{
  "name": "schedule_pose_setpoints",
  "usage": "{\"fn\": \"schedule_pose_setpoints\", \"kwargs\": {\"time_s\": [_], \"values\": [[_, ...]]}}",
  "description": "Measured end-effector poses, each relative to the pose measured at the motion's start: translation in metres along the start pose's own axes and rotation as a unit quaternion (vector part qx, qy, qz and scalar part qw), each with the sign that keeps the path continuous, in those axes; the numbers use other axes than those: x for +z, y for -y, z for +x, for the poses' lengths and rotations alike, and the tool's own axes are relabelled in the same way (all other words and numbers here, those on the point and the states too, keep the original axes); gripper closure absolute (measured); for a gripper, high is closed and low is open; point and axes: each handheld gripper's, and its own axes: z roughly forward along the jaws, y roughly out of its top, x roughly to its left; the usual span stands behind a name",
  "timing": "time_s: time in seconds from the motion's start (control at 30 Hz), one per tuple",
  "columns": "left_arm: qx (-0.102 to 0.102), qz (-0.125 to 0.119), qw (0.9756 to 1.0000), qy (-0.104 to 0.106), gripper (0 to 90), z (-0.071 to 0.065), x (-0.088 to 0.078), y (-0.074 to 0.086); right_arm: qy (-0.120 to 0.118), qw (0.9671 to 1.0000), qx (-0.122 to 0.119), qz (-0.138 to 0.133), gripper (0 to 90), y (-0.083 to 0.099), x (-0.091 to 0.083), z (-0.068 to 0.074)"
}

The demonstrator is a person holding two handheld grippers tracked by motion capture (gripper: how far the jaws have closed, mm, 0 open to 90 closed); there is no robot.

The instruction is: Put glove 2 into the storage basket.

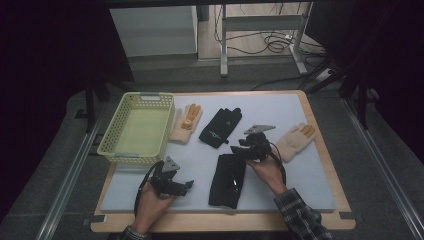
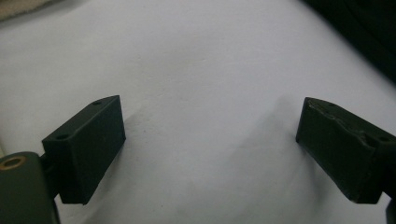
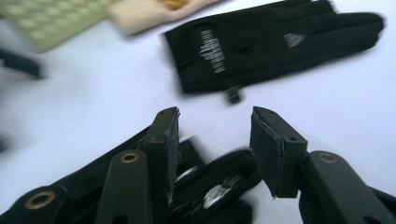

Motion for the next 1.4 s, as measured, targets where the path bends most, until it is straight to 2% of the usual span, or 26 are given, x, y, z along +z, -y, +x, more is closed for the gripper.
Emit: {"fn": "schedule_pose_setpoints", "kwargs": {"time_s": [0.07,0.1,0.13,0.3,0.37,0.43,0.5,0.6,0.67,0.7,0.73,0.8,0.87,0.93,1.0,1.03,1.07,1.2,1.23,1.33,1.4], "values": [[-0.002,-0.002,1.0,0.0,8.3,0.0,0.0,0.0,0.011,0.9999,-0.001,0.009,56.7,-0.016,0.021,-0.011],[-0.002,-0.002,1.0,0.0,8.3,0.0,0.0,0.0,0.011,0.9999,-0.001,0.009,56.7,-0.016,0.021,-0.011],[-0.002,-0.002,1.0,0.0,8.3,0.0,0.0,0.0,0.021,0.9996,-0.01,0.015,58.7,-0.025,0.034,-0.014],[-0.002,-0.002,1.0,0.0,8.3,0.0,0.0,0.0,0.036,0.9991,-0.001,0.021,60.0,-0.043,0.062,-0.024],[-0.001,-0.001,1.0,0.0,8.3,0.0,0.0,0.0,0.043,0.9988,0.001,0.024,57.6,-0.05,0.073,-0.03],[-0.001,-0.001,1.0,0.0,8.3,0.0,0.0,0.0,0.044,0.9988,0.003,0.023,55.0,-0.052,0.076,-0.031],[-0.002,-0.001,1.0,0.001,8.3,0.0,0.0,0.0,0.054,0.9983,0.008,0.017,44.6,-0.06,0.091,-0.035],[-0.002,-0.002,1.0,0.001,8.3,0.0,0.0,0.0,0.063,0.9978,0.01,0.019,37.3,-0.065,0.104,-0.037],[-0.002,-0.002,1.0,0.001,8.3,0.0,0.0,0.0,0.067,0.9973,0.006,0.03,36.6,-0.066,0.114,-0.037],[-0.002,-0.002,1.0,0.001,8.3,0.0,0.0,0.0,0.07,0.9967,-0.005,0.042,37.7,-0.065,0.12,-0.036],[-0.002,-0.002,1.0,0.001,8.3,0.0,0.0,0.0,0.07,0.9967,-0.008,0.04,42.9,-0.063,0.123,-0.036],[-0.001,-0.002,1.0,0.0,8.3,0.0,0.0,0.0,0.058,0.9975,0.019,0.037,53.3,-0.062,0.123,-0.039],[-0.001,-0.002,1.0,0.0,8.3,0.0,0.0,0.0,0.058,0.9973,0.026,0.037,64.2,-0.062,0.122,-0.039],[-0.001,-0.002,1.0,0.0,8.3,0.0,0.0,0.0,0.07,0.9965,0.014,0.043,76.4,-0.063,0.12,-0.037],[-0.001,-0.002,1.0,0.0,8.2,0.0,0.0,0.0,0.078,0.9959,0.0,0.046,82.4,-0.064,0.12,-0.034],[-0.001,-0.002,1.0,0.0,8.3,0.0,0.0,0.0,0.078,0.9959,0.0,0.046,82.4,-0.064,0.12,-0.034],[-0.001,-0.002,1.0,0.0,8.3,0.0,0.0,0.0,0.081,0.9957,-0.011,0.044,85.0,-0.063,0.118,-0.033],[-0.001,-0.002,1.0,0.001,8.3,0.0,0.0,0.0,0.078,0.9962,-0.013,0.037,87.2,-0.064,0.112,-0.033],[-0.002,-0.001,1.0,0.001,8.3,0.0,0.0,0.0,0.075,0.9964,-0.019,0.035,87.2,-0.064,0.109,-0.033],[-0.002,-0.001,1.0,0.001,8.3,0.0,0.0,0.0,0.064,0.9974,-0.015,0.028,87.3,-0.066,0.101,-0.033],[-0.002,-0.001,1.0,0.0,8.3,0.0,0.0,0.0,0.052,0.9985,-0.01,0.016,87.3,-0.07,0.089,-0.032]]}}
